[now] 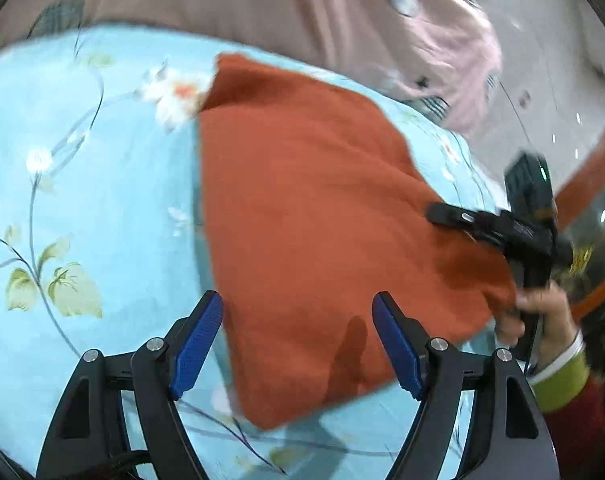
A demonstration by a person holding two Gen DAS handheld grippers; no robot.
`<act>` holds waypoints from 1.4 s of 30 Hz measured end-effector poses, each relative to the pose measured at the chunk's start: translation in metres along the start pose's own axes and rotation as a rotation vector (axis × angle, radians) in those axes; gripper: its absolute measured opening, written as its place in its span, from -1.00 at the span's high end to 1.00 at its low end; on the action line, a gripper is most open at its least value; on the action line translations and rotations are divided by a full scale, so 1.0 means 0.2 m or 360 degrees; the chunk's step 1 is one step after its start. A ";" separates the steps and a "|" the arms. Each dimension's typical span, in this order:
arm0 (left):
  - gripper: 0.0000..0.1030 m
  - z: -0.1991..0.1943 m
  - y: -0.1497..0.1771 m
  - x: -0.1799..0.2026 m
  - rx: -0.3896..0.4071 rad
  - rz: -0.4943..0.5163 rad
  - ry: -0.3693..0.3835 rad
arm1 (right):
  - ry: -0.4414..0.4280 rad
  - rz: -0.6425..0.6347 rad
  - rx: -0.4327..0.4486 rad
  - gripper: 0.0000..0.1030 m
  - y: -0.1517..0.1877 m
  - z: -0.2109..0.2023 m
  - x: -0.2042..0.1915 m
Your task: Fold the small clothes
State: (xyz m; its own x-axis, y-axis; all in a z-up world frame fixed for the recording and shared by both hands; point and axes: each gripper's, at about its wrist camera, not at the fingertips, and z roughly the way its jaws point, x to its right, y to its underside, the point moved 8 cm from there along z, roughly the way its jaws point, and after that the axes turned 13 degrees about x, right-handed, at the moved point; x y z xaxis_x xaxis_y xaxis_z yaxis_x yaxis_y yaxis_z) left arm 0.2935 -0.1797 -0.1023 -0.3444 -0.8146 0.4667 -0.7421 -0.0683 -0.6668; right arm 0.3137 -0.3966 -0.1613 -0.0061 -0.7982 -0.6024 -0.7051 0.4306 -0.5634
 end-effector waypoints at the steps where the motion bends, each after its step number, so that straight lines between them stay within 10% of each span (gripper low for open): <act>1: -0.51 0.03 -0.01 -0.03 -0.0014 -0.0041 0.0009 | -0.0014 0.0015 -0.0006 -0.72 0.00 0.02 0.00; 6: -0.51 0.15 0.01 -0.13 -0.0099 -0.0204 0.0098 | -0.0060 0.0024 -0.0042 -0.65 0.01 0.07 -0.01; 10: -0.49 0.24 -0.01 -0.13 -0.0099 -0.0244 0.0168 | -0.0115 0.0129 -0.0096 0.16 0.06 0.11 -0.01; 17: 0.50 0.33 -0.11 -0.04 -0.0060 -0.0224 0.0264 | -0.0156 0.0080 -0.0012 0.42 0.06 0.02 -0.21; 28: 0.55 -0.47 -0.15 -0.22 0.0217 -0.0157 0.0230 | -0.0530 -0.0085 -0.0081 0.45 0.41 0.17 -0.93; 36: 0.54 -0.71 0.05 -0.54 0.0181 -0.0137 -0.0012 | -0.0362 -0.0159 -0.0204 0.39 0.67 0.34 -0.96; 42: 0.27 -0.65 0.19 -0.64 0.0120 -0.0109 -0.0170 | -0.0216 -0.0128 -0.0188 -0.02 0.68 0.28 -0.86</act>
State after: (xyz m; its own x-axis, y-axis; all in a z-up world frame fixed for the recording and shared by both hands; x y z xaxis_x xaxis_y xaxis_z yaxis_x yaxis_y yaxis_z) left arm 0.2343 -0.0041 -0.1117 -0.2282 -0.8630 0.4508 -0.7149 -0.1658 -0.6793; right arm 0.2576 -0.1775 -0.1666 0.1438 -0.7606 -0.6332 -0.7777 0.3088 -0.5475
